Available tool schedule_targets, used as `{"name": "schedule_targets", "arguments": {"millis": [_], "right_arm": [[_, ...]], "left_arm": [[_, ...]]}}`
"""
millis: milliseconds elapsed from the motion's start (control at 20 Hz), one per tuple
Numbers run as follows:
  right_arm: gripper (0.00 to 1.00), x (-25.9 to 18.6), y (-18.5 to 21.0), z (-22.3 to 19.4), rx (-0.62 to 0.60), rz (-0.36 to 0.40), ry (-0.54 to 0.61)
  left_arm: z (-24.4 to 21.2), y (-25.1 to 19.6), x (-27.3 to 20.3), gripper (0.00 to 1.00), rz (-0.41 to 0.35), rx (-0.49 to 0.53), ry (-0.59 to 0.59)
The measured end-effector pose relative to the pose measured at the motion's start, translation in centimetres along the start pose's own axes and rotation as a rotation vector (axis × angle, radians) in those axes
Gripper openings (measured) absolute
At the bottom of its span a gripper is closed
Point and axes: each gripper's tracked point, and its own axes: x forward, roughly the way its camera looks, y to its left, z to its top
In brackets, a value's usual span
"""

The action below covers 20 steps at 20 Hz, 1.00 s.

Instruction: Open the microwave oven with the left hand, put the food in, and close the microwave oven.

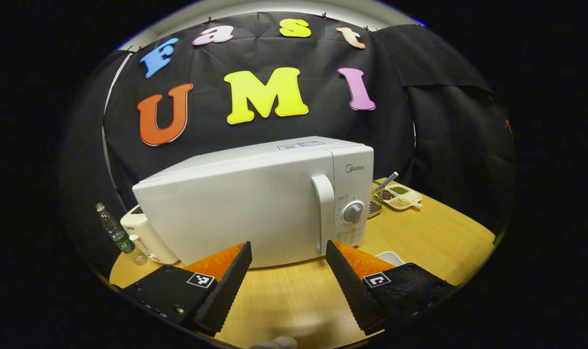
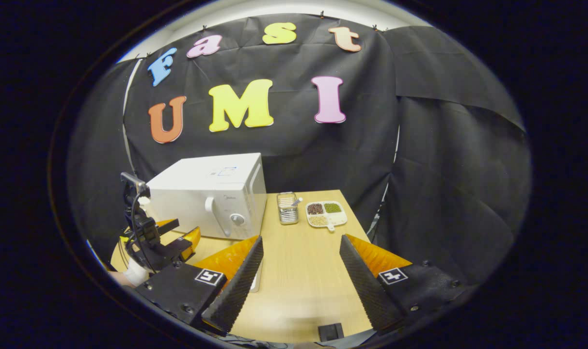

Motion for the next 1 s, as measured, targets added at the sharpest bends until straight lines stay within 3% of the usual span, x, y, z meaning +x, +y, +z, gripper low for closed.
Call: {"name": "schedule_targets", "arguments": {"millis": [400,450,500,550,600,650,700,750,900,950,1000], "right_arm": [[1.00,-7.1,2.3,-1.8,-0.015,-0.030,-0.065],[0.91,-7.7,2.9,-1.5,-0.022,-0.018,-0.083],[0.91,-8.5,3.3,-1.2,-0.028,-0.021,-0.106],[1.00,-9.1,3.4,-1.1,-0.044,-0.019,-0.125],[1.00,-9.6,3.7,-0.9,-0.059,-0.019,-0.140],[0.91,-10.2,4.0,-0.4,-0.066,-0.008,-0.163],[0.92,-10.8,4.4,0.2,-0.072,0.005,-0.176],[1.00,-11.1,4.7,0.6,-0.076,0.015,-0.187],[1.00,-12.3,5.5,2.5,-0.064,0.050,-0.236],[0.91,-12.5,5.6,3.0,-0.062,0.052,-0.248],[0.91,-12.7,5.8,3.6,-0.054,0.059,-0.259]], "left_arm": [[3.0,0.6,-11.1,0.95,-0.053,-0.030,-0.068],[3.7,1.0,-12.7,0.95,-0.051,-0.032,-0.077],[4.6,1.3,-14.3,0.95,-0.056,-0.040,-0.096],[5.6,1.7,-15.9,0.95,-0.051,-0.057,-0.116],[6.4,2.0,-17.5,0.95,-0.048,-0.076,-0.127],[7.3,2.3,-18.9,0.95,-0.044,-0.090,-0.141],[8.2,2.8,-20.3,0.95,-0.032,-0.104,-0.150],[9.3,3.3,-21.6,0.95,-0.013,-0.117,-0.163],[12.5,4.8,-25.2,0.95,0.027,-0.128,-0.214],[13.5,5.2,-26.1,0.95,0.042,-0.123,-0.228],[14.5,5.4,-27.1,0.95,0.046,-0.129,-0.244]]}}
